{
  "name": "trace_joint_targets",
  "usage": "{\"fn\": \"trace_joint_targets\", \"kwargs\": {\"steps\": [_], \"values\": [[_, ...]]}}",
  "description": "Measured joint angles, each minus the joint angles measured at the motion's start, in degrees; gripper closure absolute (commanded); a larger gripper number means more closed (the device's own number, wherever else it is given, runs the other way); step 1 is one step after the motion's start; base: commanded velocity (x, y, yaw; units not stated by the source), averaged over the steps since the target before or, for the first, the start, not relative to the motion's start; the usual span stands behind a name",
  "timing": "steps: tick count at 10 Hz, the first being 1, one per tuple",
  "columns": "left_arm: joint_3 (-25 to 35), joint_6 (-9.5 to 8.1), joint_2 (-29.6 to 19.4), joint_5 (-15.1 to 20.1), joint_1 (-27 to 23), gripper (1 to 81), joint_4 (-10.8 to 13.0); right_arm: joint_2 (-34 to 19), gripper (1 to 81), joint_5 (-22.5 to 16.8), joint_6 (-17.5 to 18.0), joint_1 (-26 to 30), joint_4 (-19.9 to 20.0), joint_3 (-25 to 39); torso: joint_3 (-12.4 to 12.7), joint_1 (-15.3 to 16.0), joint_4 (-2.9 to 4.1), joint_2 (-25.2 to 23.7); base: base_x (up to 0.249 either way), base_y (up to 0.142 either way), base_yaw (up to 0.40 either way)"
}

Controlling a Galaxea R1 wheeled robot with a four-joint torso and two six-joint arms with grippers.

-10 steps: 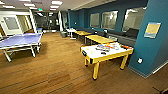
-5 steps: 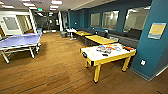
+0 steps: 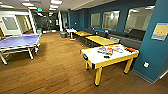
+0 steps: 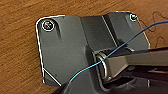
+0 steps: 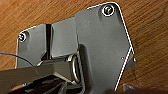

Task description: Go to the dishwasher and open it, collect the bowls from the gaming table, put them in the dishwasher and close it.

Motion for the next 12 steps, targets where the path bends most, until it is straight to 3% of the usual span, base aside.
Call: {"fn": "trace_joint_targets", "kwargs": {"steps": [12], "values": [[-0.1,0.0,0.55,0.06,-0.09,1.0,0.0,0.02,1.0,0.0,0.0,-0.41,-0.02,0.02,0.0,0.03,0.0,0.02,0.183,0.0,0.0]]}}
